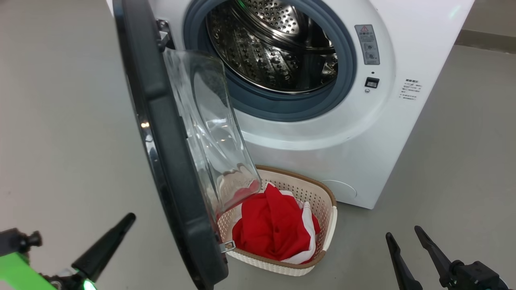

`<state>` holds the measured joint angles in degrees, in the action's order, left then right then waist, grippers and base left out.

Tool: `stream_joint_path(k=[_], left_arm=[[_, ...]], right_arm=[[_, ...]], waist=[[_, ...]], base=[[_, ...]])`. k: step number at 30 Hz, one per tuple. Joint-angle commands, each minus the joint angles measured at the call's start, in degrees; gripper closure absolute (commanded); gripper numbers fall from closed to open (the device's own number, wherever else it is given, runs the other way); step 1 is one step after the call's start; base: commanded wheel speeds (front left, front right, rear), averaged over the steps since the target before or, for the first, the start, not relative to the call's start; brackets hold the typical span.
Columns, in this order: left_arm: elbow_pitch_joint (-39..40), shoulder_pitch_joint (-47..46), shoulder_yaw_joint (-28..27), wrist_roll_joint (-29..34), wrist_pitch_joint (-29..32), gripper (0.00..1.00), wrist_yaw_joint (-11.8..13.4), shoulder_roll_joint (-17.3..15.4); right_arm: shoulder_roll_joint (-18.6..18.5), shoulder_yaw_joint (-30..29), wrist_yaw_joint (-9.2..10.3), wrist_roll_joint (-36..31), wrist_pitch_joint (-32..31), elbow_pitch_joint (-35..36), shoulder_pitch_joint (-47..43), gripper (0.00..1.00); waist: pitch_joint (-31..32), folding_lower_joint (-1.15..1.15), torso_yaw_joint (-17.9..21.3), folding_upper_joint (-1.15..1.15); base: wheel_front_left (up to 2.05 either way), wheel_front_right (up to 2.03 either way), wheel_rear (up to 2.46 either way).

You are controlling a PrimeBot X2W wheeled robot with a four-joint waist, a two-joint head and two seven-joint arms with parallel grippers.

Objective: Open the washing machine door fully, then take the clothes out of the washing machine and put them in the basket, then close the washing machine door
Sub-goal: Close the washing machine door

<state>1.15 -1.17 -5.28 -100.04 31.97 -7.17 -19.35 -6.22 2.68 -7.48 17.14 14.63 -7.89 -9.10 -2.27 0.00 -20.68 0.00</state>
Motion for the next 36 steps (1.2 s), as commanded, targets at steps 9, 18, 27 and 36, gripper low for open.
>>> stream_joint_path(k=[9, 18, 27, 36], left_arm=[[2.4, -3.7, -2.5, 3.4, 5.9, 1.00, -0.3, 2.7], [4.2, -5.9, -2.0, 7.0, 7.8, 1.00, -0.3, 6.1], [6.2, -8.2, 0.2, 11.1, 6.2, 1.00, -0.3, 8.5], [7.4, -11.4, 4.7, 14.9, 1.6, 1.00, -0.3, 9.6]], right_arm=[[-1.0, 1.3, -0.01, 0.2, 0.4, 1.3, 2.3, 0.00], [-0.8, 1.0, -0.01, 0.2, 0.4, 1.4, 3.2, 0.00], [-0.6, 0.2, -0.01, 0.1, 0.4, 1.7, 4.1, 0.00], [-0.1, -1.0, -0.01, 0.0, 0.4, 2.1, 5.1, 0.00]], waist=[[-0.7, 0.00, 2.4, 0.00], [-1.9, 0.00, 5.1, 0.00], [-3.2, 0.00, 7.4, 0.00], [-4.4, 0.00, 10.6, 0.00]], base=[[0.00, 0.00, 0.00], [0.00, 0.00, 0.00], [0.00, 0.00, 0.00], [0.00, 0.00, 0.00]])
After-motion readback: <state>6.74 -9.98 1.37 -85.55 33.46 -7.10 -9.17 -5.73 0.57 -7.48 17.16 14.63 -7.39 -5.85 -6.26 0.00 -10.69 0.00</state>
